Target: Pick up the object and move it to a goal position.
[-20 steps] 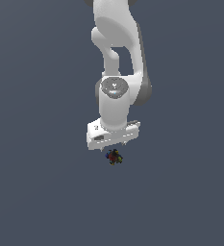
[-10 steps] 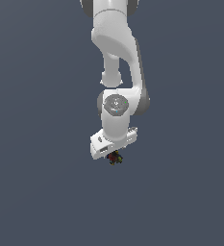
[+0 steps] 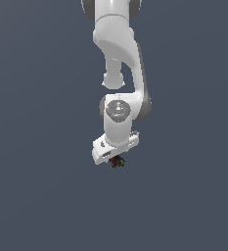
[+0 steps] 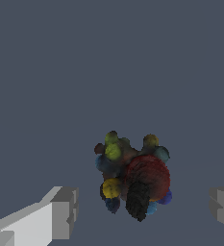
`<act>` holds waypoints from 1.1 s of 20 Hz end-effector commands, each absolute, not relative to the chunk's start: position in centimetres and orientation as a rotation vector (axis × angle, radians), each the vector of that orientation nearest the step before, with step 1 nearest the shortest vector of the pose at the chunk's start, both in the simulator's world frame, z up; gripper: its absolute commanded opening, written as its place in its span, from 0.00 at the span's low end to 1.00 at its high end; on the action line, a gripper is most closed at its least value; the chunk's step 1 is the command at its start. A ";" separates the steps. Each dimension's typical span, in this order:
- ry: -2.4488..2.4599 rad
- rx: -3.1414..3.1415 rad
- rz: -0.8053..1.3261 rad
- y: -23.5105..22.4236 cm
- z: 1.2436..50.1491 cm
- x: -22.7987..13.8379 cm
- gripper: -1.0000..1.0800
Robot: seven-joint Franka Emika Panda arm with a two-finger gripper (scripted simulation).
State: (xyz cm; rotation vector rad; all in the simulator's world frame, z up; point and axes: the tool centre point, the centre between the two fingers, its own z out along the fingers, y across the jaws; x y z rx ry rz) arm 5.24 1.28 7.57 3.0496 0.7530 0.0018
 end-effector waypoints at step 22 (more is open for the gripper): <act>0.760 3.048 0.000 1.3 3.0 5.2 0.00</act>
